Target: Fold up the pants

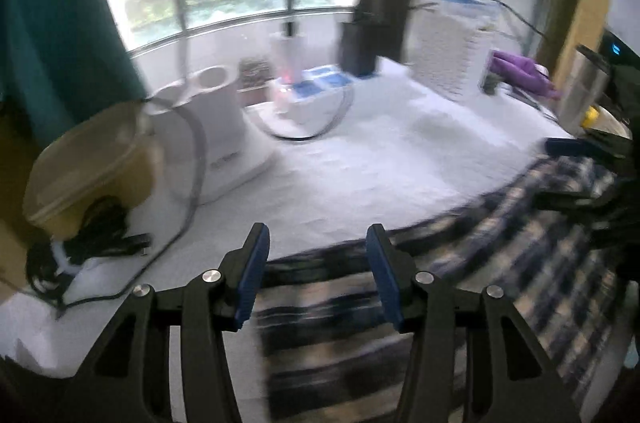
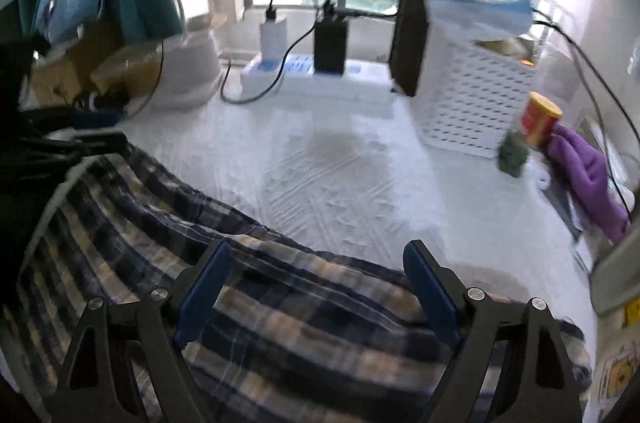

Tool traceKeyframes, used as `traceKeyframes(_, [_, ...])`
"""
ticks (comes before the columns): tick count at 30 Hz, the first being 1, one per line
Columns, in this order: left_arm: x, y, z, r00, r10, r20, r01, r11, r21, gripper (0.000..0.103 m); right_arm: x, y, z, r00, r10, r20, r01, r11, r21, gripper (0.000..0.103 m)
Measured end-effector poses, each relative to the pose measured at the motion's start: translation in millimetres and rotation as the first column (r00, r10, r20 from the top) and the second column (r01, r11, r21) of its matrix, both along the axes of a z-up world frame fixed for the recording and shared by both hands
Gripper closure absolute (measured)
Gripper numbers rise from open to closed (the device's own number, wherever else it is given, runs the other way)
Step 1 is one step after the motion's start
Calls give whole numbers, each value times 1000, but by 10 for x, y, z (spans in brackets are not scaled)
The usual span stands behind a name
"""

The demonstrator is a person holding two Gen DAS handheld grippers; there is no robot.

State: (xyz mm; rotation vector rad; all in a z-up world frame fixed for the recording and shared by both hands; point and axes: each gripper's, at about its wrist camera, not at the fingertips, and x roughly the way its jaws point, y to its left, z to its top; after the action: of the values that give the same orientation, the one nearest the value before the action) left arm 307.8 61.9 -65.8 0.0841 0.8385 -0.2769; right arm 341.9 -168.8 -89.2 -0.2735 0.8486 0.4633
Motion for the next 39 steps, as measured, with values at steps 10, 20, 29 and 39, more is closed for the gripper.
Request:
traceKeyframes(10, [287,-444,-339,992,-66,-109,70,997,41,51,290,-43,-330,994,-99,-41,96,993,-71,14])
traceKeyframes(20, [360,-305,-219,996,30,-86,-31,999,-10,50,125,-195,-181,989,-147,13,148,987,-68,14])
traceKeyframes(29, [-5,-602,-245,991,-54,-126,52,999,-17,50,-426,-410,23,994,-108,-19,108,994,19,14])
traceKeyframes(39, [-591,-697,-158,988,-61,-139,59,998,-19,50,-953,-490,-320,993,-99,-69,93,993,-76,13])
